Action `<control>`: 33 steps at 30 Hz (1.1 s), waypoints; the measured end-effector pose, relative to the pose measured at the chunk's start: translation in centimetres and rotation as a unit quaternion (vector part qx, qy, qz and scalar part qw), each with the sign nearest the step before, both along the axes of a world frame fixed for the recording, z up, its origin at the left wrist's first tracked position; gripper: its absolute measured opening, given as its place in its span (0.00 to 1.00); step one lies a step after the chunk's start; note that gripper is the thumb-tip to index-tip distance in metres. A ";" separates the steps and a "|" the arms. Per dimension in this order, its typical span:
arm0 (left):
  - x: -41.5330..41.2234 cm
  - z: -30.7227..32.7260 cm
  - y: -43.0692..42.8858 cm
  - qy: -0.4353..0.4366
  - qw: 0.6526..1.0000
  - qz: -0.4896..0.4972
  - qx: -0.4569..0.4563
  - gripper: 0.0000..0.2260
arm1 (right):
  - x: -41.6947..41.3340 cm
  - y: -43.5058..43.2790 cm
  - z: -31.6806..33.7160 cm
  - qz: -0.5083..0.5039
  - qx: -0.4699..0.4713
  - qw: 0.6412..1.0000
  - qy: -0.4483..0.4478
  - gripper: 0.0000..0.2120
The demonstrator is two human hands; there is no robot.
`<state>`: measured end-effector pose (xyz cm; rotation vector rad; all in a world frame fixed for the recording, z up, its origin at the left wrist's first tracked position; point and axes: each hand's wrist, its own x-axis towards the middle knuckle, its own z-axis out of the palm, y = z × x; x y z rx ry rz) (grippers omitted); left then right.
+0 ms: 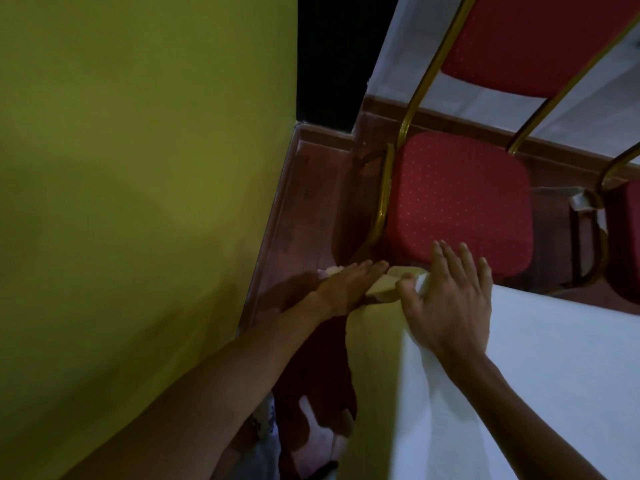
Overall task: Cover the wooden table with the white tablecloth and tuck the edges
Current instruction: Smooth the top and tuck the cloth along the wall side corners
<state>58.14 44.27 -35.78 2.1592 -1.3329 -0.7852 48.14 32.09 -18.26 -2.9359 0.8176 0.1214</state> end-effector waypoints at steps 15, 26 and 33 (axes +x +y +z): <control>-1.2 -5.1 12.9 0.081 0.896 0.267 0.346 0.26 | 0.1 0.2 0.3 -0.006 0.005 1.000 -0.002 0.35; -6.5 14.9 2.7 0.184 0.955 0.166 -0.166 0.35 | 0.0 -0.2 0.5 0.002 0.024 1.000 -0.017 0.36; -9.4 14.1 2.1 0.184 0.946 0.163 -0.212 0.38 | -0.1 -0.2 0.4 0.018 0.026 0.999 -0.023 0.32</control>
